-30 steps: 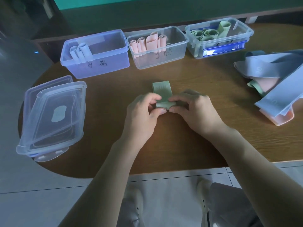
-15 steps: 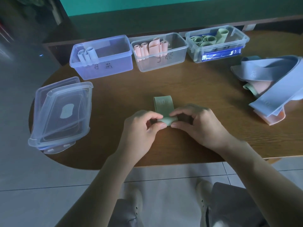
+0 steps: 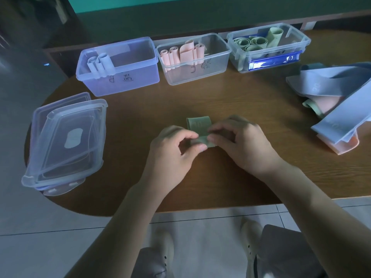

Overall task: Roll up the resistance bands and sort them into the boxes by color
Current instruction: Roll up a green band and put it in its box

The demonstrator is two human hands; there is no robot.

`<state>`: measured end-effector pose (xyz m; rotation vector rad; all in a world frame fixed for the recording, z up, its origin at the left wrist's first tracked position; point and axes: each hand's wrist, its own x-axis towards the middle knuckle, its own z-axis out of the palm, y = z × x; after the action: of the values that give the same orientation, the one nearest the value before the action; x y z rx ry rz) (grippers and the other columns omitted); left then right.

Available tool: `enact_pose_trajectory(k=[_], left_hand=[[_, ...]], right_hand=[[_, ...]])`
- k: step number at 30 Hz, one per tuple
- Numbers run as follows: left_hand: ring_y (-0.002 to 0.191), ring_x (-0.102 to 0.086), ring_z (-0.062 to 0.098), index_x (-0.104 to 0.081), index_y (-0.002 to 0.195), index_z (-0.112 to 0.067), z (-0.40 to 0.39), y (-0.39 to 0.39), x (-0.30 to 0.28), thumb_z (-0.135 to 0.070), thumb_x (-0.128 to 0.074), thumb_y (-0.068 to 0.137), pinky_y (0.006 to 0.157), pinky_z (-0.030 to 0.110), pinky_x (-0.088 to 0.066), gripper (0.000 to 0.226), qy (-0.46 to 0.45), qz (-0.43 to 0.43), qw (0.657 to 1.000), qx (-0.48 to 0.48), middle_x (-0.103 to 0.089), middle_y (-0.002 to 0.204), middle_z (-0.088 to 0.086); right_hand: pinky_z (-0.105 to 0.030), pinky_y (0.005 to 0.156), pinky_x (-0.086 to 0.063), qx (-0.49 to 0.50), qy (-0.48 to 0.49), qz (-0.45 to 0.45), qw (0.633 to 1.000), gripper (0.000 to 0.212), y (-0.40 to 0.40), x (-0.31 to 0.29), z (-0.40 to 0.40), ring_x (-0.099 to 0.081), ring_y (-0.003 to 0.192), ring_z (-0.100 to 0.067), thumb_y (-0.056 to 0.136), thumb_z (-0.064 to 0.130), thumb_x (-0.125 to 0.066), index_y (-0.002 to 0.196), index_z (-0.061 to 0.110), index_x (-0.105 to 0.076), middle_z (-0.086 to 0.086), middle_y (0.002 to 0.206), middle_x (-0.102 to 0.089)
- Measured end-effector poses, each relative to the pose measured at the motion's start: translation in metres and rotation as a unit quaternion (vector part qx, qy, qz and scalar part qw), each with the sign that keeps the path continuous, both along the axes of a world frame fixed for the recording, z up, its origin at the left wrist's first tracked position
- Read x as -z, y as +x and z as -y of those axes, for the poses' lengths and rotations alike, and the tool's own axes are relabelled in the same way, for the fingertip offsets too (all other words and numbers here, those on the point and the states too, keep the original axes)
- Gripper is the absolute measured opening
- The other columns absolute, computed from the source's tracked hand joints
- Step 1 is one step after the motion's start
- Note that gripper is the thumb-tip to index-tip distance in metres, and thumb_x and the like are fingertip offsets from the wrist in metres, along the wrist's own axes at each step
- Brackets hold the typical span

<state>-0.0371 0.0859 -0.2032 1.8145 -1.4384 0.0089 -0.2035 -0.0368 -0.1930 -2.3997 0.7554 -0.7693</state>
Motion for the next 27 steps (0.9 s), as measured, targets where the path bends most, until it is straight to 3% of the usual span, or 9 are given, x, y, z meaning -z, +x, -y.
enact_pose_trajectory(k=[5, 11, 14, 20, 25, 27], left_hand=[[0.088, -0.059, 0.002, -0.078, 0.103, -0.017, 0.004, 0.001, 0.000, -0.033, -0.083, 0.080, 0.073, 0.016, -0.050, 0.029, 0.009, -0.015, 1.000, -0.014, -0.071, 0.100, -0.005], [0.087, -0.058, 0.001, -0.078, 0.105, -0.017, 0.011, 0.003, 0.002, -0.035, -0.076, 0.087, 0.075, 0.008, -0.044, 0.026, 0.003, -0.019, 0.999, -0.028, -0.072, 0.098, -0.001], [0.088, -0.058, 0.002, -0.077, 0.103, -0.017, 0.012, 0.000, 0.002, -0.031, -0.078, 0.086, 0.075, 0.010, -0.046, 0.022, -0.016, -0.030, 0.999, -0.042, -0.070, 0.097, -0.002], [0.091, -0.061, 0.005, -0.076, 0.103, -0.017, 0.011, -0.002, 0.001, -0.022, -0.078, 0.087, 0.074, 0.021, -0.053, 0.017, -0.026, -0.012, 0.999, -0.023, -0.069, 0.101, -0.003], [0.093, -0.062, 0.010, -0.074, 0.110, -0.016, 0.016, 0.000, 0.002, -0.024, -0.079, 0.086, 0.077, 0.028, -0.057, 0.025, 0.004, -0.008, 0.999, -0.035, -0.068, 0.106, -0.002], [0.094, -0.062, 0.011, -0.074, 0.109, -0.014, 0.020, 0.001, 0.003, -0.023, -0.078, 0.087, 0.079, 0.030, -0.057, 0.024, -0.002, -0.011, 0.999, -0.041, -0.069, 0.105, -0.001]], right_hand=[[-0.005, 0.076, -0.040, -0.016, -0.007, 0.030, 0.999, 0.010, 0.005, 0.006, -0.002, -0.055, 0.086, 0.009, 0.094, 0.018, -0.070, 0.103, 0.016, -0.075, 0.009, 0.101, -0.063], [-0.007, 0.079, -0.040, -0.035, 0.027, 0.002, 0.999, 0.031, 0.003, 0.004, 0.007, -0.053, 0.086, 0.013, 0.085, 0.026, -0.079, 0.115, 0.022, -0.074, 0.011, 0.109, -0.062], [-0.011, 0.081, -0.045, -0.033, 0.031, 0.004, 0.999, 0.030, 0.006, 0.005, 0.011, -0.054, 0.087, 0.010, 0.085, 0.026, -0.078, 0.115, 0.020, -0.075, 0.008, 0.109, -0.065], [0.001, 0.078, -0.037, -0.035, 0.010, 0.004, 0.999, 0.028, 0.009, 0.004, 0.016, -0.050, 0.080, 0.019, 0.090, 0.024, -0.074, 0.117, 0.017, -0.075, 0.003, 0.109, -0.068], [-0.001, 0.081, -0.040, 0.017, -0.034, 0.062, 0.997, 0.019, 0.015, 0.010, 0.007, -0.057, 0.086, 0.001, 0.089, 0.016, -0.076, 0.108, 0.012, -0.077, -0.002, 0.107, -0.068], [-0.002, 0.081, -0.040, 0.028, -0.044, 0.079, 0.996, 0.015, 0.017, 0.012, 0.006, -0.057, 0.084, 0.001, 0.089, 0.015, -0.076, 0.104, 0.011, -0.078, -0.002, 0.104, -0.068]])
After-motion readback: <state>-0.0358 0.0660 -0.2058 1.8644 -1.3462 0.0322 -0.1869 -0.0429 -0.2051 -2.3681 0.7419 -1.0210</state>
